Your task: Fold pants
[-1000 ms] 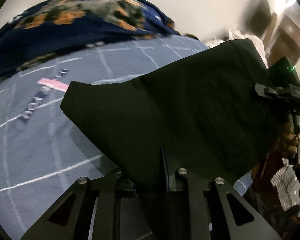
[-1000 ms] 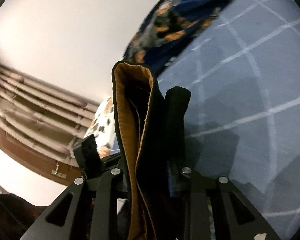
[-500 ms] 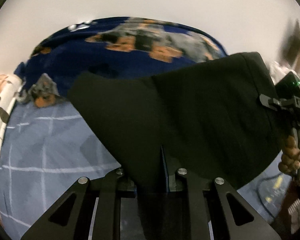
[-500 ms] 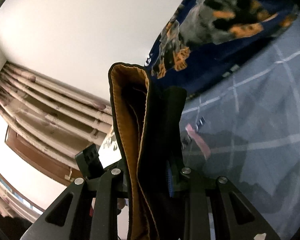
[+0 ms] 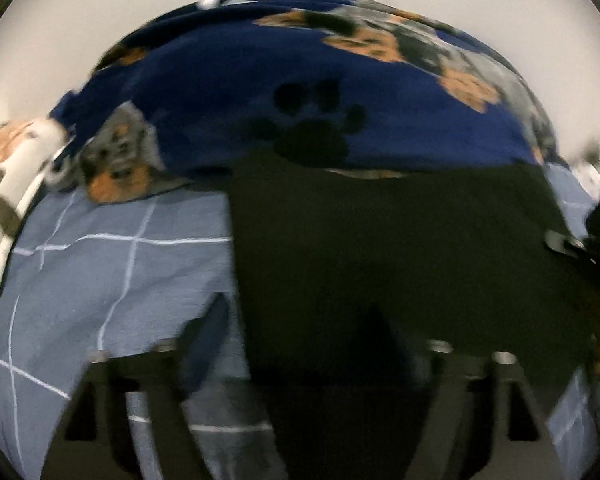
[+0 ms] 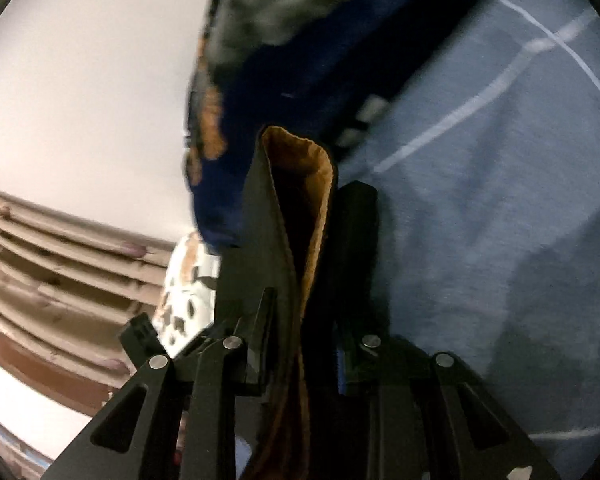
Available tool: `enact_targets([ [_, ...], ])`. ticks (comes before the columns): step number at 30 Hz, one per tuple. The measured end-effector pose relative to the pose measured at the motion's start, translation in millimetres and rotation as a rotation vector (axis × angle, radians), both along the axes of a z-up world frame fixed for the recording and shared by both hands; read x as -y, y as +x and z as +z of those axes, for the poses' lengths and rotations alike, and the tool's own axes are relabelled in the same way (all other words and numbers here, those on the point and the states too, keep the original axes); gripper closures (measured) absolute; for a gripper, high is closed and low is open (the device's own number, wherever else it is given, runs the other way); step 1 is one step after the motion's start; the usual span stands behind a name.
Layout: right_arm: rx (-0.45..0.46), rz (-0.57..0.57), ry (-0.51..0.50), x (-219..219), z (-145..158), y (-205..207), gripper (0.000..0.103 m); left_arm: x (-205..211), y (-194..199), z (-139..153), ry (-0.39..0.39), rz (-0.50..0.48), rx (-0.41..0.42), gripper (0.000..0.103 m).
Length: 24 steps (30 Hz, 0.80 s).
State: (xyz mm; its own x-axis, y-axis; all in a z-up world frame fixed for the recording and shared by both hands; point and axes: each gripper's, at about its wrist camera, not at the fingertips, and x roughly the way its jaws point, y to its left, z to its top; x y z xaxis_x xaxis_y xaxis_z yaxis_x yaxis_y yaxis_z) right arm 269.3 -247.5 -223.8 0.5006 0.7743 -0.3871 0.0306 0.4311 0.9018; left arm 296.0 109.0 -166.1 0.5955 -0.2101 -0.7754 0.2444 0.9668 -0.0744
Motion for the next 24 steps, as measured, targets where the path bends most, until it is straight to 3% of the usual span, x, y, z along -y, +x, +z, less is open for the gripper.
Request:
enact_targets([
  [3, 0.017, 0.002, -0.052, -4.2, 4.2, 1.1, 0.083, -13.0, 2.8, -6.8, -0.078, 0.029, -0.027, 0.017],
  [5, 0.015, -0.002, -0.043, -5.1, 3.5, 4.1, 0.084, -17.9, 2.0, -6.0, -0.078, 0.053, -0.024, 0.015],
  [9, 0.016, -0.008, -0.099, -10.1, 9.9, 4.1, 0.082, -14.0, -5.7, 6.7, 0.012, 0.101, 0.031, 0.015],
  [12, 0.016, -0.028, -0.185, -17.1, 23.5, 3.5, 0.071, -7.6, -23.6, 24.1, 0.094, 0.145, 0.105, 0.015],
  [16, 0.063, -0.081, -0.363, -24.6, 58.3, -17.7, 0.067, -0.6, -55.2, 53.5, 0.084, 0.146, 0.194, 0.013],
  [18, 0.109, -0.094, -0.476, -33.7, 80.7, -40.6, 0.060, 7.6, -71.9, 68.4, 0.103, 0.160, 0.237, 0.010],
  [24, 0.256, -0.114, -0.620, -58.8, 132.8, -107.8, 0.032, 32.8, -116.7, 103.3, 0.107, 0.167, 0.327, 0.002],
])
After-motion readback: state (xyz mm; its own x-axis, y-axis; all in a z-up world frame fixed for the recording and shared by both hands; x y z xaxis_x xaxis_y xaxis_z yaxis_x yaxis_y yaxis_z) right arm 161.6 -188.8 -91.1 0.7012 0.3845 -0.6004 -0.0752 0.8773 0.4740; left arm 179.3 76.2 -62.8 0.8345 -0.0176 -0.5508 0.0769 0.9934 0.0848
